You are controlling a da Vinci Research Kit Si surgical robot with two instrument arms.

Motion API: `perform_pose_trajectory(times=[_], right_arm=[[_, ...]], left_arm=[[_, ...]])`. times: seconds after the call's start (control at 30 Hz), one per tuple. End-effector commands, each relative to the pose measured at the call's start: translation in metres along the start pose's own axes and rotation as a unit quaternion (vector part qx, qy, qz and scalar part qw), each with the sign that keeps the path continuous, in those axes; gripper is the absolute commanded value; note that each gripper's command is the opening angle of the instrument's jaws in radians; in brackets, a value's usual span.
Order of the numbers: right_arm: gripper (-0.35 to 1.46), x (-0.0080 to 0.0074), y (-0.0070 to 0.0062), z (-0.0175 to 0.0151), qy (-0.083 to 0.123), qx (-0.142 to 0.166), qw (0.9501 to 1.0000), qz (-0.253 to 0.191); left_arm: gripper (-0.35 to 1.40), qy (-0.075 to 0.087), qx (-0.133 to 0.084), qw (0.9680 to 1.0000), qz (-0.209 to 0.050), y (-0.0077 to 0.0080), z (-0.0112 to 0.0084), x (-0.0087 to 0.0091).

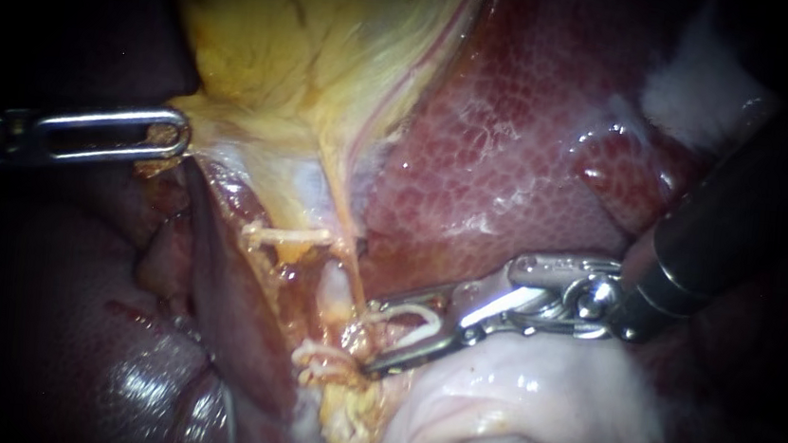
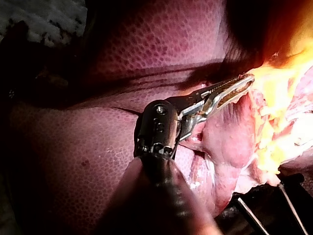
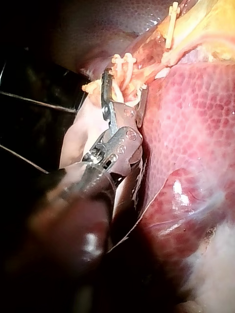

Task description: Clipping first clip right tube

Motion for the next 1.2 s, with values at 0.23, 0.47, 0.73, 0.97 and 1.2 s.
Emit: perform_pose_trajectory(times=[0.23,0.47,0.73,0.97,1.2], right_arm=[[0.51,0.0001,0.0012,-0.0001,-0.002,-0.005,1.0,0.002],[0.52,0.0004,0.0022,0.0003,-0.004,-0.012,0.9999,-0.003],[0.53,0.0006,0.0029,0.0006,-0.004,-0.019,0.9998,-0.007],[0.53,0.0004,0.0026,0.003,0.0,-0.025,0.9996,-0.009],[0.54,0.0007,0.0007,0.0035,0.018,0.047,0.9987,-0.007]], left_arm=[[-0.35,0.0,0.001,1.0,0.0,0.0,-0.0001,0.0],[-0.35,0.0,0.001,1.0,0.0,0.0,-0.0001,0.0],[-0.35,0.001,0.001,1.0,0.0,0.0,-0.0002,-0.0001],[-0.35,0.001,0.001,1.0,0.0,0.0,-0.0002,-0.0001],[-0.35,0.001,0.001,1.0,0.0,-0.0001,-0.0002,-0.0001]])
